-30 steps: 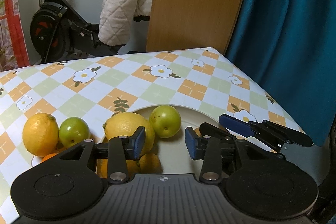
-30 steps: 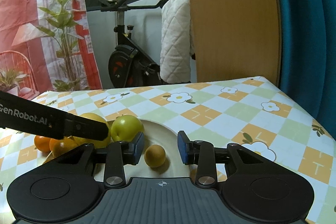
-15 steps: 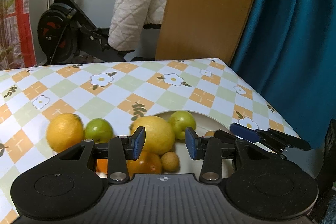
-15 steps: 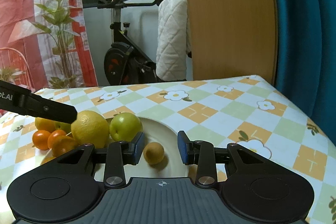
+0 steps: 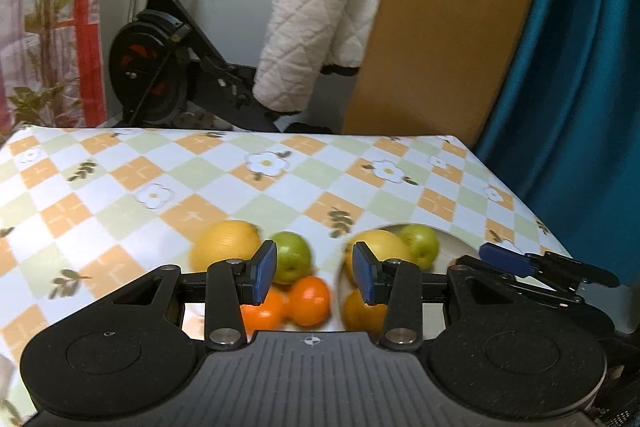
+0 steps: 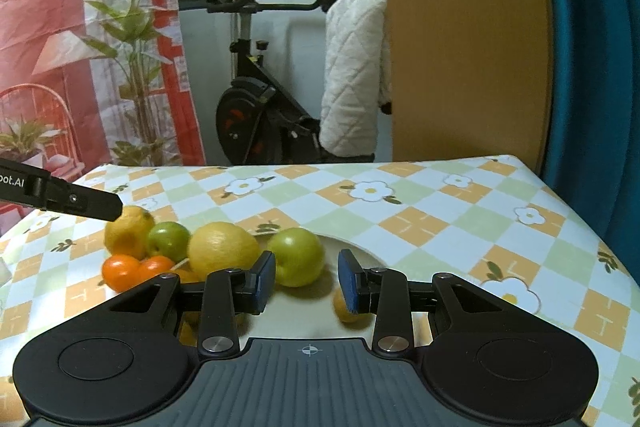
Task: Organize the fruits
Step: 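Withdraw the left gripper and move it to the yellow lemon, then close the left gripper on the yellow lemon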
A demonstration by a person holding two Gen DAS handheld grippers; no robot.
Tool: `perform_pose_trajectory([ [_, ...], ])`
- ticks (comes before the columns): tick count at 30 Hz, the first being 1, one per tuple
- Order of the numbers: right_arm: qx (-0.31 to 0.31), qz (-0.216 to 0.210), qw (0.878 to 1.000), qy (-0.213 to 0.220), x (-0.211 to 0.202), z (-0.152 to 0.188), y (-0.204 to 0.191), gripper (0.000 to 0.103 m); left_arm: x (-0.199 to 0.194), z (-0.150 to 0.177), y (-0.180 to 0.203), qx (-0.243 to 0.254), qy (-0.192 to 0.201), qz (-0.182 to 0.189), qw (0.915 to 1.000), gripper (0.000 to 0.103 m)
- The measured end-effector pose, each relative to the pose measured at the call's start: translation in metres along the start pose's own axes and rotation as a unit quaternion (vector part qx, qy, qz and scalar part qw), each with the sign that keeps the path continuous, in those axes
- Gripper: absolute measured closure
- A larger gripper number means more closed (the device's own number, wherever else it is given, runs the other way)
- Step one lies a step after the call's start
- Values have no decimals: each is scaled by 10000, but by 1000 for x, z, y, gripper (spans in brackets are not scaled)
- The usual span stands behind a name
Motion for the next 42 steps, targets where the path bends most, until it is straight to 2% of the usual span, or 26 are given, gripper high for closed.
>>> perform_pose_trajectory([
  [9, -302, -257, 9992, 15, 3, -17, -41, 71, -19, -4, -42, -160, 126, -250, 9995, 59],
  [19, -813, -481, 9954, -141, 15, -27, -91, 71, -18, 2, -62, -306, 118, -163, 9993, 60],
  [27, -928, -593, 9934, -324, 36, -37, -116, 70, -6, -1, -76, -538, 105, -49, 9985, 59],
  [28, -942, -631, 9929, -355, 40, -37, -120, 67, -5, -2, -78, -583, 109, -20, 9982, 59],
  [32, -1222, -690, 9892, -414, 56, -40, -142, 44, 4, -8, -82, -702, 106, 141, 9974, 57],
  [34, -1454, -698, 9859, -450, 64, -41, -153, 40, 10, -9, -83, -727, 47, 243, 9970, 47],
  [38, -1937, -571, 9779, -546, 79, -42, -169, 39, 23, -9, -85, -766, -64, 435, 9961, 46],
  [42, -1985, -540, 9762, -685, 93, -44, -175, 39, 32, -7, -89, -783, -142, 588, 9951, 46],
])
Point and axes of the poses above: each gripper's, at about its wrist camera, not at the fingertips, and x roughly the way its jaws point, y to its right, z to its underside, the point moved 2 cm from there along x, roughly the way its jaws point, and after that the axes turned 9 degrees about -y, right-handed, at the moved point
